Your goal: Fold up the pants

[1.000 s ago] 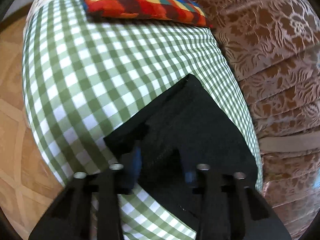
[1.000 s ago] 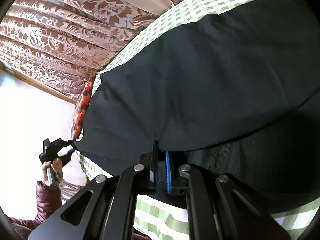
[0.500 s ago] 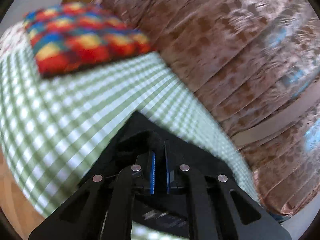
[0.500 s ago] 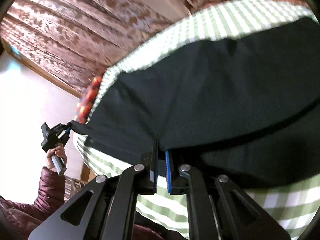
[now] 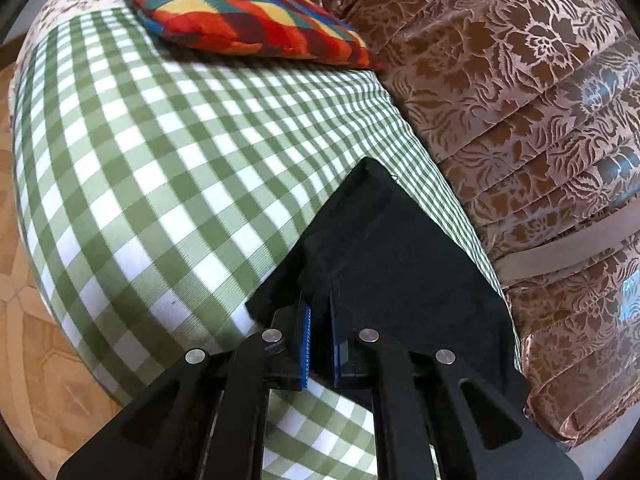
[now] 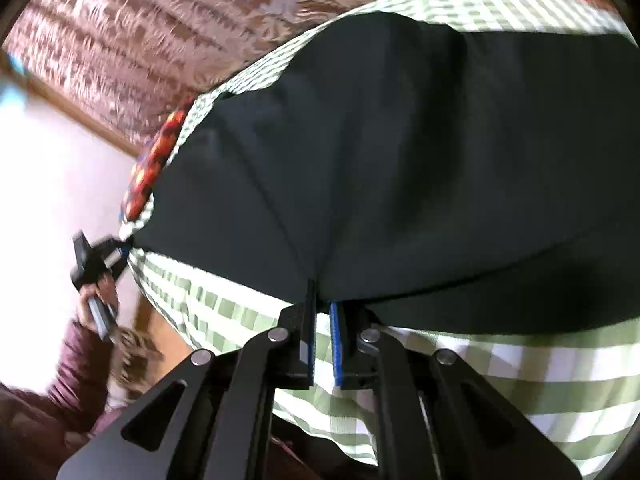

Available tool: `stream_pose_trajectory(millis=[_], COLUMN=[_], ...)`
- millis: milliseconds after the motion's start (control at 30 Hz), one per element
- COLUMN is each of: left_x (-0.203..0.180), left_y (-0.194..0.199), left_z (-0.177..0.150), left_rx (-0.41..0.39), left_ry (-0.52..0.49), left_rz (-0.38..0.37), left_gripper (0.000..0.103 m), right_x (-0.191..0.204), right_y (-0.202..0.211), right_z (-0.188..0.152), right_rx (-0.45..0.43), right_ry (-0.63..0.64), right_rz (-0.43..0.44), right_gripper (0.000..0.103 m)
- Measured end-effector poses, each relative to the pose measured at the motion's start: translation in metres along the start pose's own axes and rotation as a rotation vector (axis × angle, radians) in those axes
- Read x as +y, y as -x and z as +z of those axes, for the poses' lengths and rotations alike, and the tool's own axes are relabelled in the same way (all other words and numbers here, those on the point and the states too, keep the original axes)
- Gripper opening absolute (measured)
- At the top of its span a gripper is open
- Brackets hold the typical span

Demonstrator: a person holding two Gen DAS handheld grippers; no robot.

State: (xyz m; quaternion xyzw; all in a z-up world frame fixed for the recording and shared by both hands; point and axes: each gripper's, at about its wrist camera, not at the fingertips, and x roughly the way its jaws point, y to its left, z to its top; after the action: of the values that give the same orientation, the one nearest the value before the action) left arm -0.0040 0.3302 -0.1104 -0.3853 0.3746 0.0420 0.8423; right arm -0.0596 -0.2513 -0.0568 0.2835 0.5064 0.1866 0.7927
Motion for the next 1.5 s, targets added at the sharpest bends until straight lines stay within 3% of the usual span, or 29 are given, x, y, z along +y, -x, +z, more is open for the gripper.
stream_pose_trajectory(millis=[67, 100, 133, 267, 300, 367, 467, 567, 733, 933, 1100, 1233, 1367, 1500], left_x=[0.006, 0.013, 0.019, 0.025, 0.02, 0.005, -0.037, -0.079, -0.144, -0.18, -0.188, -0.187, -0.191, -0.203], left_y=[0.003, 0.008, 0.015, 0.047, 0.055, 0.062, 0.059, 0.031, -0.02, -0.048, -0.065, -0.067, -0.066, -0.066], left_z=[0.0, 0.001, 0.002, 0.001, -0.002, -0.007, -0.022, -0.045, -0.097, -0.141, -0.152, -0.156, -0.156, -0.163], left_rx=[0.001, -0.006, -0.021, -0.089, -0.097, -0.099, -0.099, -0.028, 0.096, 0.212, 0.256, 0.267, 0.27, 0.283], left_ry=[0.036, 0.076, 0.11, 0.148, 0.123, 0.066, -0.081, -0.197, -0.4, -0.559, -0.567, -0.584, -0.601, -0.652], left_rz=[0.011, 0.025, 0.043, 0.011, -0.019, -0.064, -0.1, -0.141, -0.171, -0.209, -0.181, -0.159, -0.17, -0.211], left_gripper=[0.025, 0.042, 0.051, 0.051, 0.051, 0.051, 0.051, 0.051, 0.051, 0.051, 0.051, 0.051, 0.051, 0.051], right_x=[-0.005, -0.008, -0.01, -0.017, -0.018, -0.017, -0.018, -0.029, -0.092, -0.18, -0.221, -0.247, -0.242, -0.214], right_y=[-0.001, -0.002, -0.002, 0.001, 0.003, 0.007, 0.024, 0.045, 0.105, 0.155, 0.151, 0.146, 0.148, 0.166], right_z=[0.001, 0.001, 0.002, 0.003, 0.004, 0.005, 0.002, -0.002, -0.011, 0.008, 0.052, 0.068, 0.076, 0.079], right_rx=[-0.004, -0.004, -0.005, -0.011, -0.01, -0.005, -0.019, -0.063, -0.259, -0.473, -0.51, -0.488, -0.479, -0.494], right_ry=[-0.026, -0.041, -0.048, -0.104, -0.108, -0.115, -0.103, -0.124, -0.297, -0.535, -0.632, -0.68, -0.64, -0.537], right_rz=[0.031, 0.05, 0.064, 0.135, 0.141, 0.171, 0.155, 0.109, -0.039, -0.133, -0.194, -0.264, -0.333, -0.369], right_gripper=[0.006, 0.006, 0.008, 0.02, 0.022, 0.038, 0.04, 0.043, 0.043, 0.041, 0.041, 0.041, 0.011, 0.009])
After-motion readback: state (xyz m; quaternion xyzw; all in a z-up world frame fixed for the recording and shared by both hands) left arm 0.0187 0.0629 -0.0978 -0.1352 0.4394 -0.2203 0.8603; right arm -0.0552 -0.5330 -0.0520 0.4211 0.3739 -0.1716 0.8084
